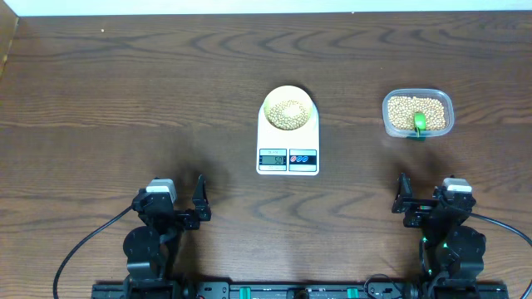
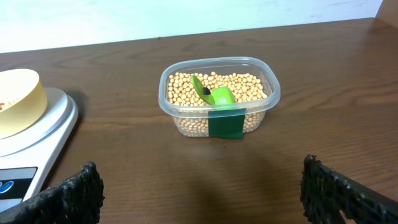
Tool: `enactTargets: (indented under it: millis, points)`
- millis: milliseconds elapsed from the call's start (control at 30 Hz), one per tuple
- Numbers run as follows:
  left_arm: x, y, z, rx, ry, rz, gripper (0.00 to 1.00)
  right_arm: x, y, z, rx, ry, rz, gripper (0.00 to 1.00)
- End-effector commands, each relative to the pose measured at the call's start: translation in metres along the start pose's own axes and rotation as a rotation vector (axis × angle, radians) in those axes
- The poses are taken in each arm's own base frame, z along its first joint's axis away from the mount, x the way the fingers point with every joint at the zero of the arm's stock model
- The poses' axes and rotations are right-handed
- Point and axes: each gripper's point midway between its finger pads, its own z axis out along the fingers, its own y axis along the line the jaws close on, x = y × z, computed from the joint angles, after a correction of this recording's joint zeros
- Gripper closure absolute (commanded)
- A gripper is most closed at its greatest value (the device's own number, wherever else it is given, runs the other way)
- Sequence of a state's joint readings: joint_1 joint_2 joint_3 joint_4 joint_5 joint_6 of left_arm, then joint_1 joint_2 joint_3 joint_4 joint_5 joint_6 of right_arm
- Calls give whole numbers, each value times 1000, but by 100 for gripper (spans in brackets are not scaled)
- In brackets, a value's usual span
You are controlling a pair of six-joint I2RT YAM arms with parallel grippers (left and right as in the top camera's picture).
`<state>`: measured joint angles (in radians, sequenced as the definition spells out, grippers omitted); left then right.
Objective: Scoop item into bowl and weigh 50g on scale
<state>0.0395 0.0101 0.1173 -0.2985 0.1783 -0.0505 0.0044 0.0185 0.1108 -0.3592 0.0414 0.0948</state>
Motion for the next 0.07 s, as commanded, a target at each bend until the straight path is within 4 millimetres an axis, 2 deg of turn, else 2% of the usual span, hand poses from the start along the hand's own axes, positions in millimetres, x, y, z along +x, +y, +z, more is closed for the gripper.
enactTargets:
  millis: [0, 33]
  points:
    - [10, 1, 3, 6, 21, 9, 2, 0, 1, 0, -1, -2, 3, 1]
    - [10, 1, 3, 6, 21, 9, 2, 0, 1, 0, -1, -2, 3, 1]
